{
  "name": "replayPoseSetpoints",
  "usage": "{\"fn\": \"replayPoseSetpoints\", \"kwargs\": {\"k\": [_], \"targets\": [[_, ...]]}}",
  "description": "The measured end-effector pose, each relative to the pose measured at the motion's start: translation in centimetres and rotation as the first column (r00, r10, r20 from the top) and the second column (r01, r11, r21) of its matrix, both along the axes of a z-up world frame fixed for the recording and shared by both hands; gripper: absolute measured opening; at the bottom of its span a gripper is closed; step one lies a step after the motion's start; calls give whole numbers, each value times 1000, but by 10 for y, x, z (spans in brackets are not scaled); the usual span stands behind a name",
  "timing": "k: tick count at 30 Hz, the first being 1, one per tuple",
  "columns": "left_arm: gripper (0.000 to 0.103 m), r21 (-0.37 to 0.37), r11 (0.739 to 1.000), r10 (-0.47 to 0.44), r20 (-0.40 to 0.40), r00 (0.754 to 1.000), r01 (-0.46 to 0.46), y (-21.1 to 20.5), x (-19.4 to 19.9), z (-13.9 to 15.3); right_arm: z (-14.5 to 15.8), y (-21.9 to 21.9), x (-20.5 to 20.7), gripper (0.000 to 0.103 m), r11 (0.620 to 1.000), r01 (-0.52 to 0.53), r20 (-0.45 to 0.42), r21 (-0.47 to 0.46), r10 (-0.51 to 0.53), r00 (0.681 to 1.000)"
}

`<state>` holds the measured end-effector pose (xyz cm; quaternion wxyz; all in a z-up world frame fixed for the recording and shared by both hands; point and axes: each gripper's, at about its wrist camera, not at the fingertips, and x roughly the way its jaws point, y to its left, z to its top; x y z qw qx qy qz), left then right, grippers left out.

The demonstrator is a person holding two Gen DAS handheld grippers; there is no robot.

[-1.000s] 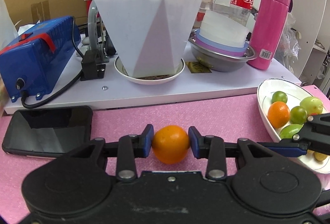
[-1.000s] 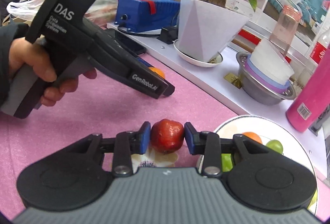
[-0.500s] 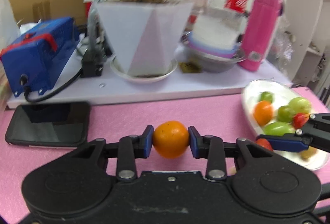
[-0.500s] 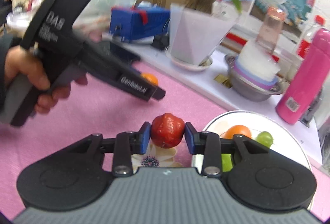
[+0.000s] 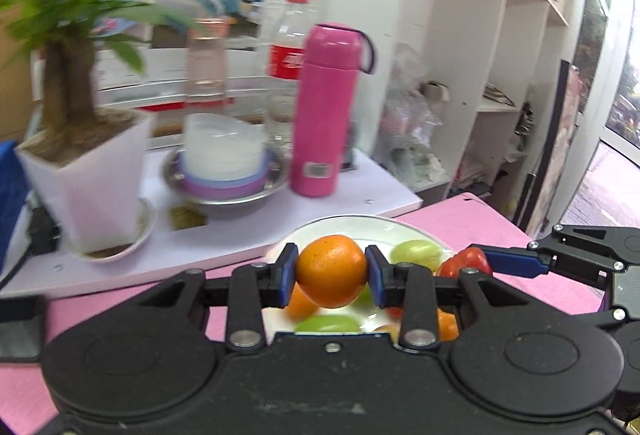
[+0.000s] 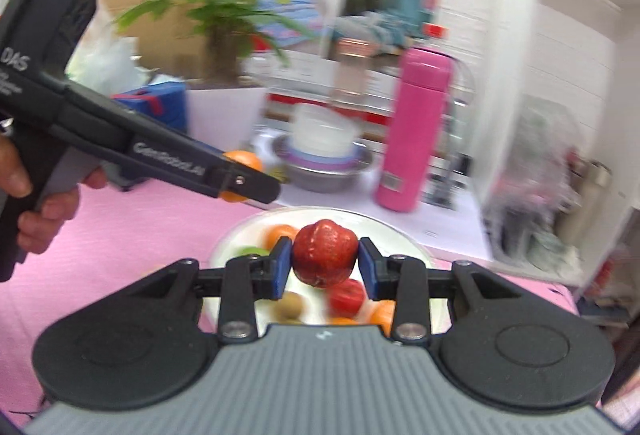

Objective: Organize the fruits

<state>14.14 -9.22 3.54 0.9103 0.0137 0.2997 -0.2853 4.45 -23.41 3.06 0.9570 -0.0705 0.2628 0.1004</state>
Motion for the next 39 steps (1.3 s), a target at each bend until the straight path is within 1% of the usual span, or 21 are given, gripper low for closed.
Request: {"fn": "replayPoseSetpoints", "kwargs": {"k": [3, 5, 7, 11, 14, 18, 24, 32, 33, 34, 35, 37, 38, 39], "targets": [[35, -2, 1000, -16, -23, 1000, 16, -19, 7, -6, -5, -13, 0, 35, 999, 39, 2, -18, -39, 999], [35, 6, 1000, -6, -38, 999, 6, -32, 15, -11, -9, -19, 5, 35, 998, 51, 2, -23, -51, 999], [35, 5, 1000, 3, -52, 999, -3, -35, 22, -17, -13, -25, 9, 35, 998, 56, -2, -25, -56, 998], [35, 9, 1000, 23, -69, 997, -22, -33, 36, -28, -25, -30, 25, 35, 999, 48, -24, -14, -49, 999], [35, 10, 999, 36, -74, 997, -35, -32, 44, -30, -31, -29, 38, 35, 999, 41, -36, -3, -41, 999], [35, 10, 999, 52, -72, 996, -51, -30, 52, -32, -35, -26, 54, 35, 1000, 29, -37, -1, -29, 999], [35, 6, 997, 79, -93, 992, -79, -23, 66, -42, -43, -27, 72, 35, 1000, 17, -58, 5, -17, 998], [36, 16, 997, 80, -93, 992, -79, -25, 71, -47, -52, -25, 86, 35, 1000, 7, -76, 26, -5, 997], [41, 20, 997, 79, -92, 993, -78, -25, 70, -47, -51, -24, 85, 36, 1000, 5, -75, 26, -3, 997], [51, 22, 997, 78, -85, 993, -77, -25, 69, -47, -51, -25, 84, 38, 1000, 2, -70, 26, 0, 998], [57, 23, 997, 81, -73, 994, -79, -25, 66, -46, -50, -25, 83, 48, 1000, -3, -61, 25, 5, 998], [84, 19, 995, 101, -39, 994, -101, -22, 60, -40, -48, -25, 78, 60, 1000, -12, -44, 18, 13, 999], [90, 12, 994, 110, -20, 994, -109, -20, 56, -37, -47, -25, 75, 66, 1000, -16, -36, 13, 16, 999], [103, 4, 993, 118, -3, 993, -118, -18, 52, -34, -45, -25, 72, 72, 1000, -18, -26, 9, 18, 999]]}}
